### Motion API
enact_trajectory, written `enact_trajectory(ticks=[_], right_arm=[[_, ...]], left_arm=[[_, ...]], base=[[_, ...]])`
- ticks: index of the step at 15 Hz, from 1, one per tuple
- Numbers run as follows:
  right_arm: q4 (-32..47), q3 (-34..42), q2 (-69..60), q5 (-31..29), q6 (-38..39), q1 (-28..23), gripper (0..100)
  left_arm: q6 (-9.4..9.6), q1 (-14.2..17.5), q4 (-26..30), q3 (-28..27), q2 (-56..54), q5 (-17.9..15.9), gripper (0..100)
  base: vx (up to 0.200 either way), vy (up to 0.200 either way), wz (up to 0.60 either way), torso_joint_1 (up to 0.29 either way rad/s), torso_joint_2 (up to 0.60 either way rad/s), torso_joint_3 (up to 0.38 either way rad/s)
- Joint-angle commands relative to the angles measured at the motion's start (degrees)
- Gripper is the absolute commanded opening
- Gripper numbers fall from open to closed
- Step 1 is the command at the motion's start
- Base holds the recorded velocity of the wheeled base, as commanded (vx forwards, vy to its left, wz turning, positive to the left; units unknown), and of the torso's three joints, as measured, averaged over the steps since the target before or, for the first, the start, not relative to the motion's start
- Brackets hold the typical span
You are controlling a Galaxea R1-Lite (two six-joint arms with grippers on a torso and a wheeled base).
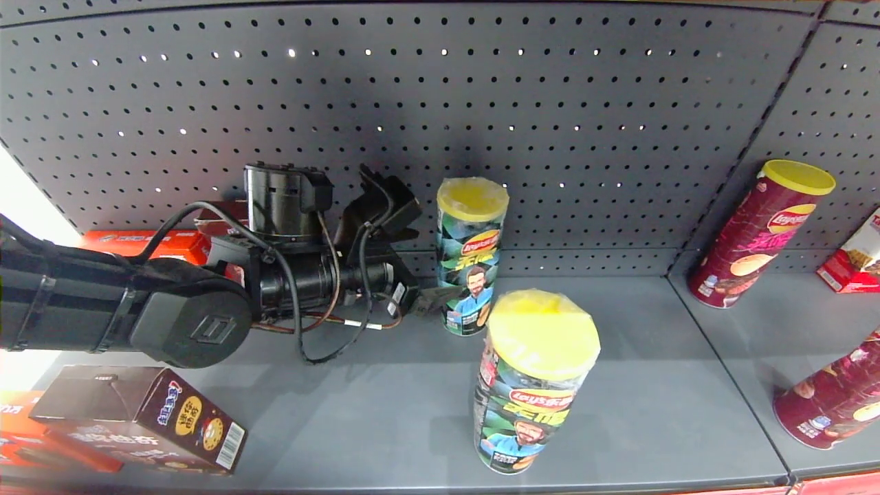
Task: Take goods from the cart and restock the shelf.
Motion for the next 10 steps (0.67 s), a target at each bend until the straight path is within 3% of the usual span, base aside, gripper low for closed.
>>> enact_trajectory(ticks=[1, 10], right_arm=[[0.0, 0.0, 0.1, 0.0, 0.0, 0.0, 100], [0.0, 0.0, 0.1, 0.0, 0.0, 0.0, 100]], left_arm=[[0.18, 0.3, 0.0, -0.1, 0.1, 0.2, 100], [1.06, 0.5, -0.2, -0.5, 0.9, 2.5, 100]], base=[[0.0, 0.0, 0.0, 0.0, 0.0, 0.0], [0.0, 0.0, 0.0, 0.0, 0.0, 0.0]])
